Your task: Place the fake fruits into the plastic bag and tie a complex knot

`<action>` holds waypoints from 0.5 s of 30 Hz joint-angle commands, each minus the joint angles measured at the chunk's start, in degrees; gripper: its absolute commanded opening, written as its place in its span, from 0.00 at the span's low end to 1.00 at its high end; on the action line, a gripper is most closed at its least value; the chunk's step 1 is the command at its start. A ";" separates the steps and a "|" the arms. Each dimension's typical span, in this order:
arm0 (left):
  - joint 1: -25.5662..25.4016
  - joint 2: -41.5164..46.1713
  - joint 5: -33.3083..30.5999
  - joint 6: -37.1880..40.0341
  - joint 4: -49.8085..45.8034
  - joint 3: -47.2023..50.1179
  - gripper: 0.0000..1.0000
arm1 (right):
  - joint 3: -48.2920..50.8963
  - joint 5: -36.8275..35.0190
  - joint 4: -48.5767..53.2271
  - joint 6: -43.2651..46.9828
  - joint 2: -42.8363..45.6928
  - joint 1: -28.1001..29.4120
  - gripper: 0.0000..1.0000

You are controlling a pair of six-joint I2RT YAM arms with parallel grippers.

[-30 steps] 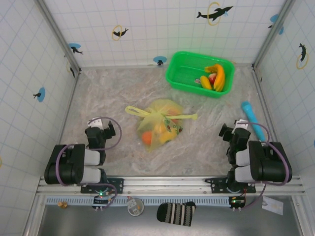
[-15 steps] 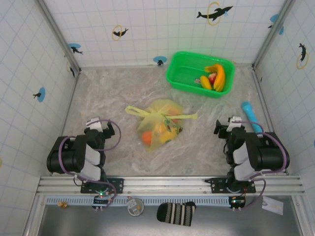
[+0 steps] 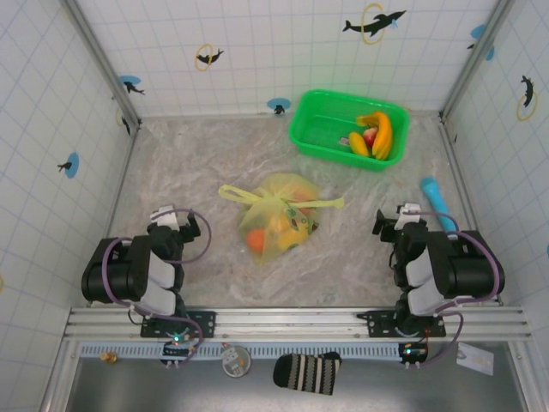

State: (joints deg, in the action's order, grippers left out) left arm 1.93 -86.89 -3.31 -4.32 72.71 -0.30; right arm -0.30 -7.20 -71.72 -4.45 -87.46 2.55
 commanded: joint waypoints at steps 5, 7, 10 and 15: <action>0.53 -0.02 1.55 0.29 -0.13 -0.16 0.98 | 0.30 -0.01 -0.33 0.40 0.45 -0.26 0.99; 0.46 0.08 1.47 0.52 0.02 0.00 0.98 | 0.30 0.00 -0.34 0.36 0.44 -0.26 0.99; 0.52 0.13 1.55 0.46 0.27 0.09 0.98 | 0.30 0.07 -0.38 0.40 0.45 -0.26 0.99; 0.51 0.18 1.51 0.52 0.24 0.11 0.98 | 0.30 0.02 -0.41 0.40 0.45 -0.26 0.99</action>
State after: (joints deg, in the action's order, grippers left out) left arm 1.98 -86.89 -2.52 -4.32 72.69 -0.30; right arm -0.30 -7.20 -71.72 -4.43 -87.46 2.52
